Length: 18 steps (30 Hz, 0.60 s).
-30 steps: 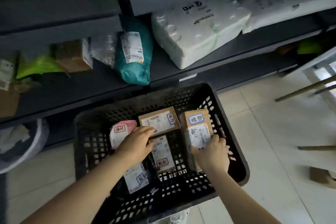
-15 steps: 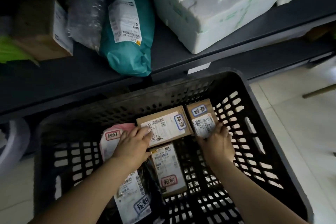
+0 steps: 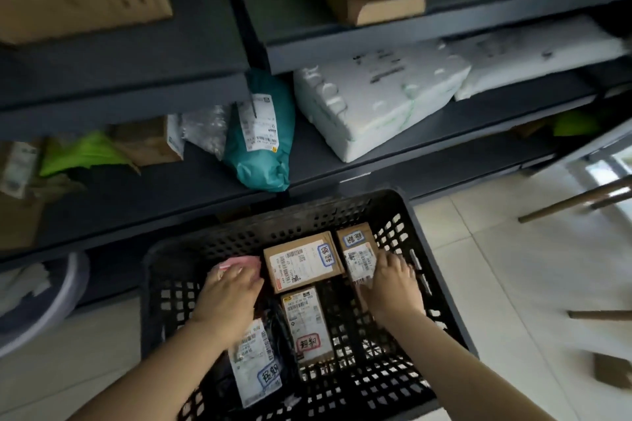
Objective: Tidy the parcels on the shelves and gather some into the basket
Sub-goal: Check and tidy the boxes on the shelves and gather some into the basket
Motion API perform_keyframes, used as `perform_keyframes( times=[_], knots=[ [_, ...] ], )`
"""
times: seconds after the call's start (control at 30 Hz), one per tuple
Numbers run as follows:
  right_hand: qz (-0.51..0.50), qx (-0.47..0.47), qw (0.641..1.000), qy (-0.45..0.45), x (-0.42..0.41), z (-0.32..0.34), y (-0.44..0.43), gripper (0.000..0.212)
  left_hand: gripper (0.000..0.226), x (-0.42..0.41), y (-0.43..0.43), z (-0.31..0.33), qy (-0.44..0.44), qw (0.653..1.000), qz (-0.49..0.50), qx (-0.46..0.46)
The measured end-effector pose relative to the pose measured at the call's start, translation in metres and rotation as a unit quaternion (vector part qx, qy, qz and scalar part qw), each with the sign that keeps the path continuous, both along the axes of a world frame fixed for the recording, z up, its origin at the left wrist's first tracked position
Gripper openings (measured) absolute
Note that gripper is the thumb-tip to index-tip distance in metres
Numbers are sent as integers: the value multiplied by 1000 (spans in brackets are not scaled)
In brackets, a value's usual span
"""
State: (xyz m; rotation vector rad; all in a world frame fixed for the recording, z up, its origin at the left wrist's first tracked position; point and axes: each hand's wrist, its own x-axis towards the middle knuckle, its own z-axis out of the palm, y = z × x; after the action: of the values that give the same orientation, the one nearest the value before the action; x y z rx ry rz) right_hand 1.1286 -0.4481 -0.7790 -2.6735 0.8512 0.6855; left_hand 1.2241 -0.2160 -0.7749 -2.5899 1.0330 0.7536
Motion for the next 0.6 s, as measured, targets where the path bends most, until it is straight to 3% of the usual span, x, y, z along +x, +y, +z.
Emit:
perform_keyframes(
  times=[0.3,0.6],
  knots=[
    [136,20,989,-57,0,196,59,71,50,-5,91,205,-116,990,39,-70],
    [338,-66,921,-181,26,374,119,67,47,-61,176,362,-233,952,173,-102]
  ],
)
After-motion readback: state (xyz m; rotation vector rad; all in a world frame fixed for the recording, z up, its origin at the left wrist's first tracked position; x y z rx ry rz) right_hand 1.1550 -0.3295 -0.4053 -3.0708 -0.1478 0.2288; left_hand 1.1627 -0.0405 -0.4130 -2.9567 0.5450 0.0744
